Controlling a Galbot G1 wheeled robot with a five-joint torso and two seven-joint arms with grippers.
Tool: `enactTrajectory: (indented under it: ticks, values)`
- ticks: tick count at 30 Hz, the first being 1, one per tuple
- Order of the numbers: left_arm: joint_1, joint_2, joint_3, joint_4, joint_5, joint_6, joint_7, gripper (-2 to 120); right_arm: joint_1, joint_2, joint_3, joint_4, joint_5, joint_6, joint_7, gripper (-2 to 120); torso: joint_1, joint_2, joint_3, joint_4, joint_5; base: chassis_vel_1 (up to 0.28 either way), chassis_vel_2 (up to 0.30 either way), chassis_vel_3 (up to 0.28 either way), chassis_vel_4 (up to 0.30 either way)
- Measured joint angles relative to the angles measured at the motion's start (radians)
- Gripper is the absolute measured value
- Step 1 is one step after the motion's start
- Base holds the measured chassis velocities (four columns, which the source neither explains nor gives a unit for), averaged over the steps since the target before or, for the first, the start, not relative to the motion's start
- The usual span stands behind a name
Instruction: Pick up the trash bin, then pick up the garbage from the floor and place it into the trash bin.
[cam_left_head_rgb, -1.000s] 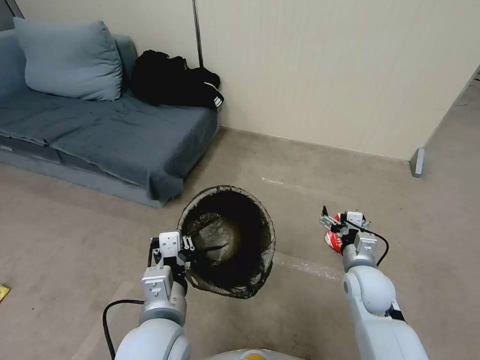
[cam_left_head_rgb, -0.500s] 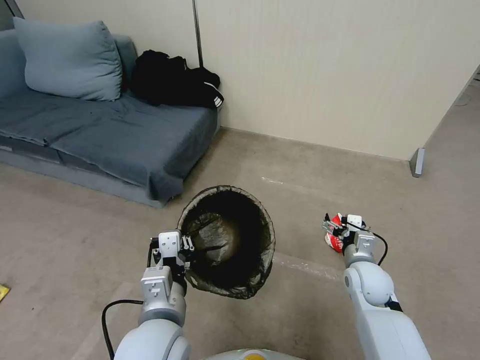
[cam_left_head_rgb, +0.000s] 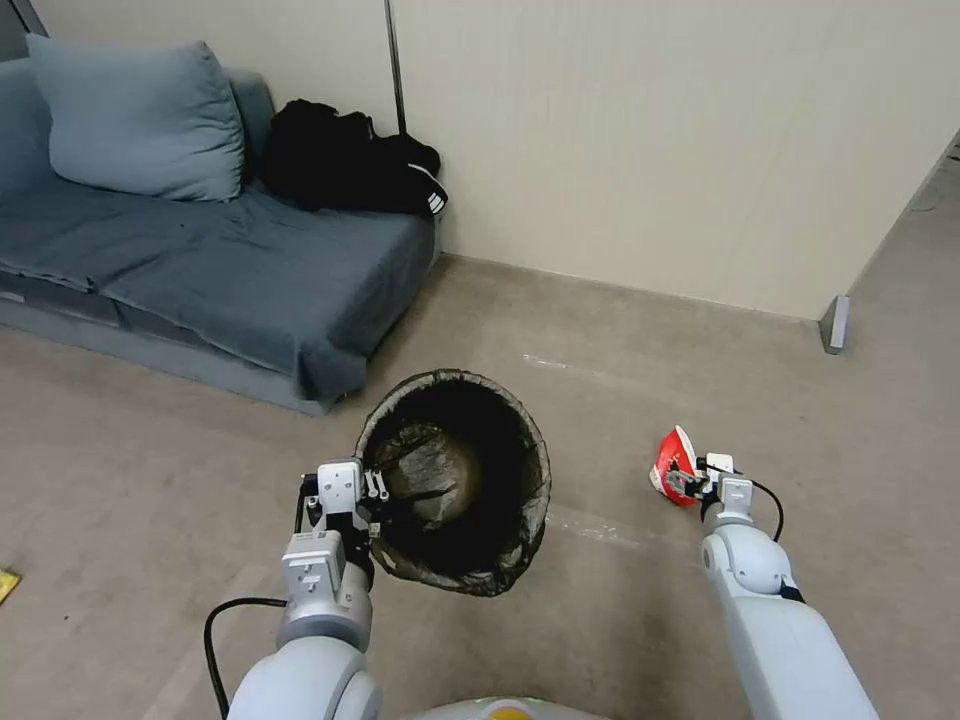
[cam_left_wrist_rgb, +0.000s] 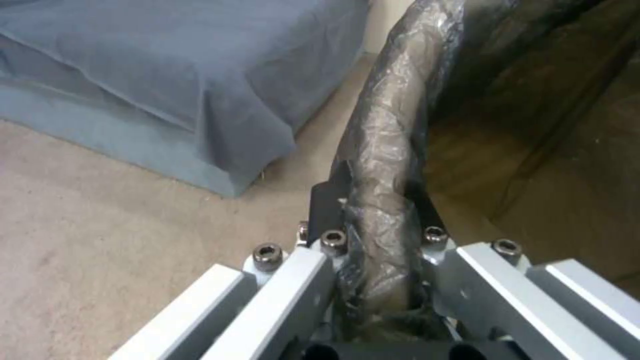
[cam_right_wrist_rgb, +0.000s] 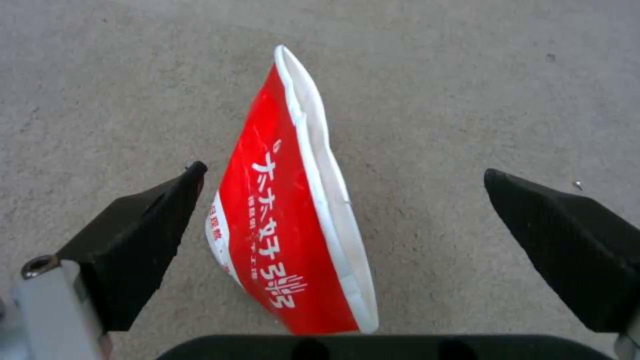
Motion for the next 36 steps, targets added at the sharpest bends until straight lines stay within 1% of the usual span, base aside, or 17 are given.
enactTrajectory:
  ticks: [2,5,7,12,15,18,20,21,22,24,27,28,31,32,34,35,36]
  values:
    - [0.001,-0.001,0.001,0.0,0.001,0.0,0.0,1,0.01,-0.003,-0.001,-0.024,0.0,0.001,-0.001,100,0.0,0.0,0.0,-0.0003,0.0,0.0,0.0,0.0,0.0]
    - [0.001,-0.001,0.001,0.0,0.001,0.0,0.0,1,0.068,-0.02,-0.012,-0.149,0.0,0.009,-0.013,100,0.0,0.0,0.0,-0.0001,0.0,0.0,0.0,0.0,0.0]
    - [0.001,-0.001,0.0,0.0,0.002,0.0,0.0,1,0.086,-0.026,-0.015,-0.186,-0.001,0.012,-0.016,100,0.0,0.0,0.0,0.0001,0.0001,0.0,0.0,0.0,0.0]
    - [0.003,-0.002,0.002,-0.001,0.004,0.0,0.0,1,0.096,-0.028,-0.017,-0.206,-0.002,0.014,-0.018,100,0.0,0.0,0.0,0.0,0.0001,0.0,0.0,0.0,0.0]
    - [0.004,-0.002,0.003,-0.001,0.007,0.0,0.0,1,0.097,-0.028,-0.018,-0.209,-0.002,0.015,-0.02,93,0.0,0.0,0.0,-0.0003,-0.0001,0.0,0.0,0.0,0.0]
    - [0.005,-0.003,0.003,-0.001,0.008,0.0,0.0,1,0.128,-0.025,-0.025,-0.269,0.0,0.019,-0.034,91,0.0,0.0,0.0,0.0001,-0.0001,0.0,0.0,0.0,0.0]
    - [0.006,-0.004,0.004,0.0,0.011,0.0,0.0,1,0.144,-0.02,-0.028,-0.299,0.0,0.024,-0.043,91,0.0,0.0,0.0,-0.0006,0.0,0.0,0.0,0.0,0.0]
    - [0.007,-0.006,0.006,0.0,0.012,0.0,0.0,1,0.16,-0.014,-0.033,-0.328,0.002,0.028,-0.053,90,0.0,0.0,0.0,-0.0001,-0.0007,0.0,0.0,0.0,0.0]
    - [0.011,-0.007,0.008,0.002,0.012,0.0,0.0,1,0.171,-0.007,-0.042,-0.346,0.004,0.029,-0.061,88,0.0,0.0,0.0,0.0004,0.0003,0.0,0.0,0.0,0.0]
    - [0.015,-0.007,0.011,0.004,0.013,0.0,0.001,1,0.174,-0.004,-0.047,-0.355,0.004,0.029,-0.064,86,0.0,0.0,0.0,0.0003,0.0005,0.0,0.0,0.0,0.0]
    - [0.022,-0.008,0.015,0.014,0.02,-0.009,0.001,1,0.175,0.006,-0.048,-0.362,0.004,0.031,-0.068,75,0.0,0.0,0.0,0.0,-0.0001,0.0,0.0,0.0,0.0]
    - [0.022,-0.008,0.015,0.014,0.02,-0.009,0.001,1,0.175,0.006,-0.048,-0.362,0.004,0.031,-0.068,75,0.0,0.0,0.0,0.0,-0.0001,0.0,0.0,0.0,0.0]
    - [0.021,-0.008,0.017,0.015,0.02,-0.01,0.001,0,0.176,0.015,-0.049,-0.364,0.004,0.035,-0.069,59,0.0,0.0,0.0,-0.0003,-0.0003,0.0,0.0,0.0,0.0]
    - [0.021,-0.008,0.017,0.015,0.02,-0.01,0.001,0,0.176,0.015,-0.049,-0.364,0.004,0.035,-0.069,59,0.0,0.0,0.0,-0.0003,-0.0003,0.0,0.0,0.0,0.0]
    - [0.024,-0.007,0.019,0.015,0.023,-0.01,0.001,0,0.178,0.02,-0.049,-0.365,0.001,0.037,-0.07,48,0.0,0.0,0.0,-0.0003,-0.0003,0.0,0.0,0.0,0.0]
    - [0.024,-0.007,0.019,0.015,0.023,-0.01,0.001,0,0.178,0.02,-0.049,-0.365,0.001,0.037,-0.07,48,0.0,0.0,0.0,-0.0003,-0.0003,0.0,0.0,0.0,0.0]
    - [0.028,-0.006,0.019,0.01,0.024,-0.01,0.001,0,0.179,0.023,-0.048,-0.365,0.0,0.04,-0.071,43,0.0,0.0,0.0,-0.0002,-0.0002,0.0,0.0,0.0,0.0]
